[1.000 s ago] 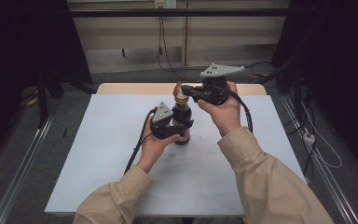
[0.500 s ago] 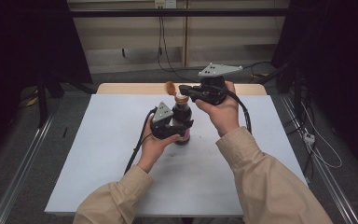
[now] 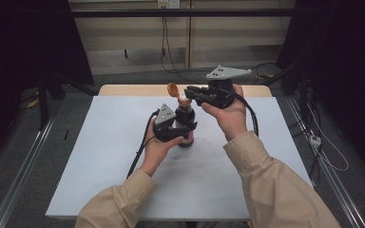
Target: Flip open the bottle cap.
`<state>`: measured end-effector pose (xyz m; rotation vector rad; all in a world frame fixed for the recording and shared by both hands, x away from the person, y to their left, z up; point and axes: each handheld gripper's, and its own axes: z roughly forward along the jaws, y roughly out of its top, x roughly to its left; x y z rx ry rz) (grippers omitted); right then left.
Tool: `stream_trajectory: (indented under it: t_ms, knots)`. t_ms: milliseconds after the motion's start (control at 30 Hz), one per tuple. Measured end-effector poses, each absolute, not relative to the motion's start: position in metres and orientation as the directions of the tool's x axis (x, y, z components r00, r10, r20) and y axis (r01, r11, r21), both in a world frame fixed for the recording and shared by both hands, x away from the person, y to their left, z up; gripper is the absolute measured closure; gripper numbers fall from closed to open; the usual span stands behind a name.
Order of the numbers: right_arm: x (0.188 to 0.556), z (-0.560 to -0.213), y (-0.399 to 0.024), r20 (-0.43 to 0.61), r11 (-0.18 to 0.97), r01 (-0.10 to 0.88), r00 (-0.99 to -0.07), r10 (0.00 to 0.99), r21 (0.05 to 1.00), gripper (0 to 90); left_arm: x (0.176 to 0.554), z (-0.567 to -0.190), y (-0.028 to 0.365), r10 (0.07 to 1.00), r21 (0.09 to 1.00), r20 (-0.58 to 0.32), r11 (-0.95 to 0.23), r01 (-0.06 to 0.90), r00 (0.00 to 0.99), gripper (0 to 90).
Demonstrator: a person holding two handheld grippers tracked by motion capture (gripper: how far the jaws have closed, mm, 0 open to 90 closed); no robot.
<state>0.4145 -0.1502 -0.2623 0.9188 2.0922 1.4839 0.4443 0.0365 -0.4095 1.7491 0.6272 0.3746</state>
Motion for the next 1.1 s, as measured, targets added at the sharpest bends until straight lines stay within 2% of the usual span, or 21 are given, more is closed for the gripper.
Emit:
stream_trajectory:
  t_ms: [367,567,1000,1100]
  knots:
    - [0.405,-0.274,-0.165,0.073,0.177,0.29,-0.68,0.729,0.941,53.7,0.443,-0.405,0.04,0.567,0.952,-0.135,-0.153,0.265,0.813,17.7]
    - [0.396,-0.282,-0.174,0.085,0.156,0.291,-0.67,0.737,0.944,44.3,0.437,-0.401,0.048,0.564,0.946,-0.138,-0.168,0.276,0.814,14.8]
    - [0.374,-0.314,-0.195,0.108,0.126,0.295,-0.664,0.74,0.947,34.1,0.417,-0.388,0.077,0.521,0.953,-0.163,-0.135,0.27,0.838,12.2]
    - [0.368,-0.323,-0.2,0.115,0.121,0.299,-0.663,0.74,0.947,32.3,0.413,-0.389,0.081,0.519,0.947,-0.163,-0.157,0.281,0.839,11.1]
